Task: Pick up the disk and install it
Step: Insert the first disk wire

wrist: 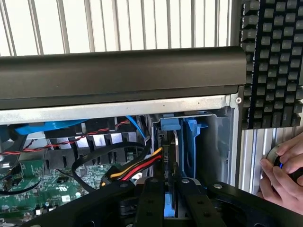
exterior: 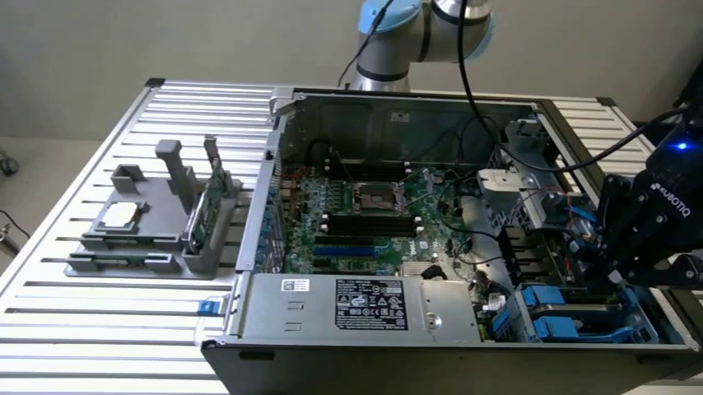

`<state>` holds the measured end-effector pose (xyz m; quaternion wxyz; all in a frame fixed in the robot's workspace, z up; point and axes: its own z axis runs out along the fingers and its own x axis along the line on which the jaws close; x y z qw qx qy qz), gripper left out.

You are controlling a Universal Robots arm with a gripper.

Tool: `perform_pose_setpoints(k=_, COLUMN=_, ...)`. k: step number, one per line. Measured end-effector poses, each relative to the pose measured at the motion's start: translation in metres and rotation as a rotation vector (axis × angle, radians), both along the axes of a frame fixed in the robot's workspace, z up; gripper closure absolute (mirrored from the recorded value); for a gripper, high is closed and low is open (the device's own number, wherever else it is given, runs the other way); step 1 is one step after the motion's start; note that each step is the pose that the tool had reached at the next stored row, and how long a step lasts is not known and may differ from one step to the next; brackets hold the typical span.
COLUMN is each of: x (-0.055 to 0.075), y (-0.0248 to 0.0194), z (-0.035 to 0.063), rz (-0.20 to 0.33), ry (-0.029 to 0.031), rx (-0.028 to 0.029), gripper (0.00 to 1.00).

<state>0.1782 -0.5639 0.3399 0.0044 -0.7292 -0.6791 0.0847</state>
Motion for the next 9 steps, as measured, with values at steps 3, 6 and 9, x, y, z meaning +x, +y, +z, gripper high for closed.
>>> perform_pose_setpoints(k=3, x=0.0, y=0.001, z=-0.0008, rz=0.004, ry=0.0, rx=-0.0036, gripper=0.84)
perform_pose_setpoints(k=6, x=0.0, y=0.0012, z=-0.0008, rz=0.009, ry=0.0012, rx=-0.009, gripper=0.84)
perform_pose_setpoints(k=9, x=0.0, y=0.0014, z=-0.0013, rz=0.012, ry=0.0015, rx=-0.0117, gripper=0.84)
